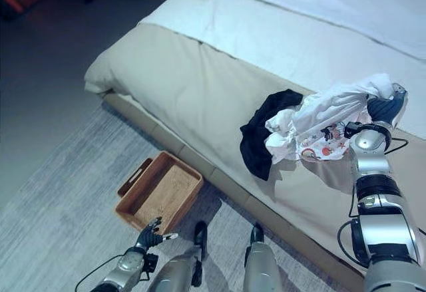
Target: Pick up clothes into the bucket
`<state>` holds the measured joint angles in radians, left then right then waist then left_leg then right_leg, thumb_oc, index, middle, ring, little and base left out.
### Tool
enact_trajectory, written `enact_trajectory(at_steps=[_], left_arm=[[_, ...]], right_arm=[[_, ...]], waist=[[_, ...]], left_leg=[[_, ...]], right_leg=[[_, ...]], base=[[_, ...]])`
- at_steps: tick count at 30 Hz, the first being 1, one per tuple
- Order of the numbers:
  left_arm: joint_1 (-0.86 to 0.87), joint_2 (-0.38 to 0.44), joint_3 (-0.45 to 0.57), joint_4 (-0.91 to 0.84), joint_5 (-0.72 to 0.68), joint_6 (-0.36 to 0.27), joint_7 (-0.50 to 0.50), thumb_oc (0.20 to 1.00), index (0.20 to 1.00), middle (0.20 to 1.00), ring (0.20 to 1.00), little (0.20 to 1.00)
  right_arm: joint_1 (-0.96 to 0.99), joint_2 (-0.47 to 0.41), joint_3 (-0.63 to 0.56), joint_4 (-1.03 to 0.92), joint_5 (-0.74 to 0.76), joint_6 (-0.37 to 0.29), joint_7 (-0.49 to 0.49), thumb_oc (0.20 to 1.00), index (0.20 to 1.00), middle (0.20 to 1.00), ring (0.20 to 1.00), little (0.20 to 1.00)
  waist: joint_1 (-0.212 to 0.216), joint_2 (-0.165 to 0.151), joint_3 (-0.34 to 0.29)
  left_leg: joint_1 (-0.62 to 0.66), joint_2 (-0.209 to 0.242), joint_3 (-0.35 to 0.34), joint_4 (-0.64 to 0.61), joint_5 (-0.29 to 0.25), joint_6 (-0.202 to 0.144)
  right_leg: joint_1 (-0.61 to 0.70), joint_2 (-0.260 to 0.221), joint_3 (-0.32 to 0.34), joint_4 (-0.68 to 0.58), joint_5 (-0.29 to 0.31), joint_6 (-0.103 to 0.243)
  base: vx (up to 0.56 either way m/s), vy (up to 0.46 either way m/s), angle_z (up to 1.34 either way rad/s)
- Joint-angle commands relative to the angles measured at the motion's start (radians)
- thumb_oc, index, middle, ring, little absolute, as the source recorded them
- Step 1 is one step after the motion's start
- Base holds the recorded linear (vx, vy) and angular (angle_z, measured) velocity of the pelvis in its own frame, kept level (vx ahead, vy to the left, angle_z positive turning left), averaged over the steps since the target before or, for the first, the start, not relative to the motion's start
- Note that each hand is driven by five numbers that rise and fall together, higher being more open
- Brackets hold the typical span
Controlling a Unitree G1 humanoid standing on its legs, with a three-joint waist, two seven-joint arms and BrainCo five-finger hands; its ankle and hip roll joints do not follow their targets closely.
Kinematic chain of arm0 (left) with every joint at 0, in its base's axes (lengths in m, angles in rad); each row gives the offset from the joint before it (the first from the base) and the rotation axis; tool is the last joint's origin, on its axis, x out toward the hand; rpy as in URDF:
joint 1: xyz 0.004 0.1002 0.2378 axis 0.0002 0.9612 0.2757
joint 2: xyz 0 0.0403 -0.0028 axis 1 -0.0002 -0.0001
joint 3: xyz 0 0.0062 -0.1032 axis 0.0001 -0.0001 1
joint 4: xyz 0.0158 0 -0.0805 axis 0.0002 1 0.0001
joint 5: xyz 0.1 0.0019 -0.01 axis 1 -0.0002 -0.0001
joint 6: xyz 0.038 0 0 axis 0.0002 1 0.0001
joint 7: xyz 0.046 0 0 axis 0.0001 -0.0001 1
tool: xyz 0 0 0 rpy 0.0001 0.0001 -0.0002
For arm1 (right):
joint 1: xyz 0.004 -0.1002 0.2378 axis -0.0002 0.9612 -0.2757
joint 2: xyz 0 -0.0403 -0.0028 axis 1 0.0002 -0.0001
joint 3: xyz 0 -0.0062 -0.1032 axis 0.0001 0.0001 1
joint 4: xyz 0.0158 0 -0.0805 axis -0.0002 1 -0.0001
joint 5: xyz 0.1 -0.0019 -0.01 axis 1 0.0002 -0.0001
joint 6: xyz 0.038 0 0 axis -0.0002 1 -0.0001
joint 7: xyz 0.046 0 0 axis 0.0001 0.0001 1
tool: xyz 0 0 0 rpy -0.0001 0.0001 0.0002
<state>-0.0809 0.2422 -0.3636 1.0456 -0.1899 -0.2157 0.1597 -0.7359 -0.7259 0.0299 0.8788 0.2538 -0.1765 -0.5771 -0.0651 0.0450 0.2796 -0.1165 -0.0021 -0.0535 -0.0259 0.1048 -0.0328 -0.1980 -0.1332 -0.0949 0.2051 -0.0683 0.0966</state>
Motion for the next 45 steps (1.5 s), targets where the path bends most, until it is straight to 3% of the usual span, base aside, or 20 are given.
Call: enact_trajectory(at_steps=[1, 9, 20, 25, 28, 30, 31, 33, 37, 45], left_arm=[[0.006, 0.01, 0.026, 0.026, 0.015, 0.005, 0.012, 1.0, 1.0, 1.0, 1.0, 1.0], [0.052, -0.009, 0.059, 0.047, 0.007, 0.021, 0.002, 1.0, 1.0, 1.0, 1.0, 1.0], [0.083, -0.022, 0.061, 0.073, 0.03, 0.03, -0.015, 1.0, 1.0, 1.0, 1.0, 1.0], [0.056, 0.016, 0.03, -0.093, 0.034, 0.002, -0.018, 1.0, 1.0, 1.0, 1.0, 1.0], [0.031, 0.06, 0.016, -0.306, 0.006, -0.024, -0.024, 1.0, 1.0, 1.0, 1.0, 1.0], [0.003, 0.105, 0.009, -0.523, -0.015, -0.041, -0.034, 1.0, 1.0, 1.0, 1.0, 1.0], [0.006, 0.108, 0.009, -0.528, -0.015, -0.038, -0.035, 1.0, 1.0, 1.0, 1.0, 1.0], [-0.071, 0.167, 0.012, -0.703, -0.022, -0.035, -0.049, 1.0, 1.0, 1.0, 1.0, 1.0], [-0.222, 0.177, -0.02, -0.819, -0.026, -0.031, -0.042, 1.0, 1.0, 1.0, 1.0, 1.0], [-0.47, 0.131, -0.138, -0.837, -0.112, -0.019, -0.056, 1.0, 1.0, 1.0, 1.0, 1.0]], right_arm=[[-0.046, -0.051, -0.054, -0.092, 0.082, -0.117, -0.041, 0.2, 0.2, 0.2, 0.2, 0.2], [-0.051, -0.113, -0.094, -0.127, 0.104, -0.135, -0.046, 0.2, 0.2, 0.2, 0.2, 0.2], [-0.11, -0.237, -0.064, -0.17, 0.067, -0.119, -0.027, 0.2, 0.2, 0.2, 0.2, 0.2], [-0.107, -0.271, -0.02, -0.251, 0.031, -0.109, 0.017, 0.2, 0.2, 0.2, 0.2, 0.2], [-0.053, -0.266, 0.015, -0.332, 0.012, -0.096, 0.087, 0.2, 0.2, 0.2, 0.2, 0.2], [0.013, -0.226, 0.031, -0.411, -0.007, -0.086, 0.129, 0.2, 0.2, 0.2, 0.2, 0.2], [0.019, -0.224, 0.027, -0.415, -0.008, -0.085, 0.129, 0.2, 0.2, 0.2, 0.2, 0.2], [0.096, -0.16, 0.066, -0.473, -0.028, -0.054, 0.211, 0.2, 0.2, 0.2, 0.2, 0.2], [0.152, -0.12, 0.12, -0.595, -0.018, -0.041, 0.312, 0.2, 0.2, 0.2, 0.2, 0.2], [0.123, -0.116, 0.21, -0.762, 0.039, -0.037, 0.426, 0.2, 0.2, 0.2, 0.2, 0.2]], waist=[[0.005, -0.053, -0.055], [0.007, -0.098, -0.138], [0.008, -0.127, -0.2], [0.001, -0.132, -0.213], [-0.008, -0.135, -0.221], [-0.017, -0.131, -0.228], [-0.016, -0.133, -0.229], [-0.029, -0.127, -0.24], [-0.041, -0.127, -0.251], [-0.056, -0.117, -0.251]], left_leg=[[0.043, -0.019, 0.004, 0.054, -0.115, -0.008], [0.123, -0.004, 0.028, 0.058, -0.158, -0.005], [0.18, 0.004, 0.038, 0.066, -0.188, -0.004], [0.194, 0.005, 0.045, 0.065, -0.192, -0.004], [0.196, 0.004, 0.054, 0.063, -0.183, -0.003], [0.201, 0.006, 0.06, 0.063, -0.185, -0.002], [0.201, 0.006, 0.061, 0.063, -0.186, -0.001], [0.221, 0.006, 0.071, 0.057, -0.19, 0.004], [0.238, 0.007, 0.082, 0.049, -0.19, 0.005], [0.235, 0.003, 0.102, 0.048, -0.184, 0.011]], right_leg=[[0.052, -0.016, 0.031, -0.034, 0.051, 0.043], [0.146, 0.003, 0.032, -0.083, 0.04, 0.046], [0.211, 0.011, 0.044, -0.102, 0.026, 0.048], [0.225, 0.01, 0.048, -0.105, 0.024, 0.05], [0.223, 0.008, 0.055, -0.108, 0.035, 0.051], [0.225, 0.007, 0.06, -0.108, 0.036, 0.052], [0.225, 0.007, 0.06, -0.108, 0.036, 0.052], [0.239, 0.006, 0.07, -0.111, 0.035, 0.053], [0.247, 0.003, 0.08, -0.121, 0.041, 0.057], [0.237, 0.001, 0.105, -0.141, 0.065, 0.061]], base=[[0.1, 0.016, -0.43], [0.09, -0.007, -0.06], [0.05, -0.003, -0.06], [0.0, 0.004, -0.01], [-0.04, 0.011, -0.1], [-0.01, 0.011, -0.12], [0.0, 0.02, -0.07], [0.02, 0.016, -0.07], [-0.01, -0.005, -0.15], [-0.04, -0.001, -0.11]])
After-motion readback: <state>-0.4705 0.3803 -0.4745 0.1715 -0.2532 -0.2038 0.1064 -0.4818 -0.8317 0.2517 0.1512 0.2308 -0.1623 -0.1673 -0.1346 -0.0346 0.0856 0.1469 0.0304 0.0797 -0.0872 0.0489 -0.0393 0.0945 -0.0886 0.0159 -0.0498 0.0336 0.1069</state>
